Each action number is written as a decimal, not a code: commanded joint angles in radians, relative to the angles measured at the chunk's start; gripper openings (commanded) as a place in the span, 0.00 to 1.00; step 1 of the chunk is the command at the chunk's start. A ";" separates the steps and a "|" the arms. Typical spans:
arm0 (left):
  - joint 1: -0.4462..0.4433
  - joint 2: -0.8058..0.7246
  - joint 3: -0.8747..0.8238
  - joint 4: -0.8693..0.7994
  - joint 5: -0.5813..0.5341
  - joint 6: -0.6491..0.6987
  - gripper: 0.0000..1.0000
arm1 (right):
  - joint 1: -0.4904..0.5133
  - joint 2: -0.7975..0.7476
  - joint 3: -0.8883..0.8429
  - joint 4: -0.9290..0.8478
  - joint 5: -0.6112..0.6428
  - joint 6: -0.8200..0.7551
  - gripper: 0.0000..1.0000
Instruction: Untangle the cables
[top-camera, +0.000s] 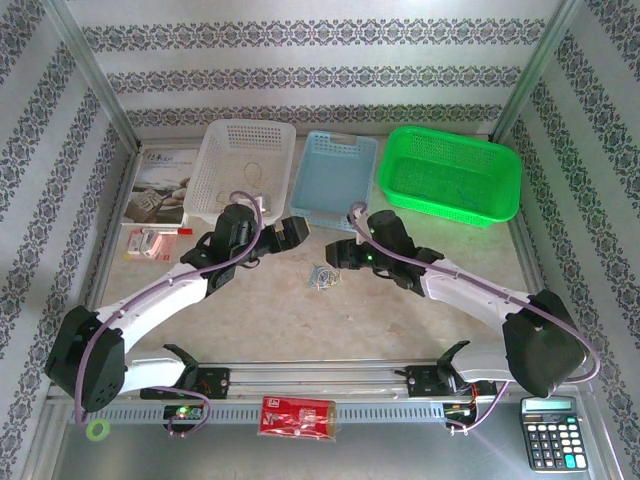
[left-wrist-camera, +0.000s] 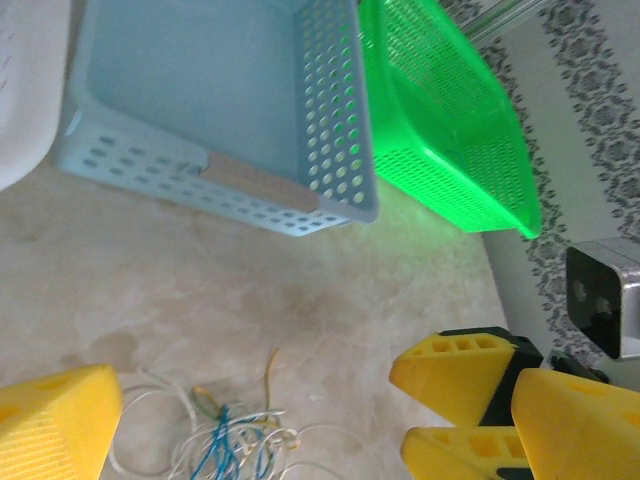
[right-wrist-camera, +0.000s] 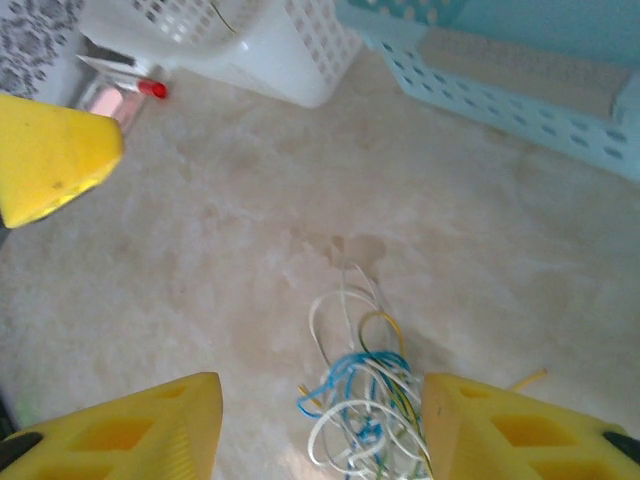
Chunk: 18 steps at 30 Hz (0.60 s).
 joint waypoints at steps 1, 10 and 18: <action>0.016 0.013 -0.034 -0.038 -0.012 0.021 1.00 | 0.017 0.004 -0.035 -0.013 0.035 -0.016 0.52; 0.000 0.072 -0.014 -0.084 0.030 0.076 1.00 | 0.000 0.014 -0.087 0.002 0.071 0.024 0.52; -0.035 0.208 0.087 -0.104 0.008 0.112 1.00 | -0.129 -0.117 -0.159 0.005 0.035 0.109 0.53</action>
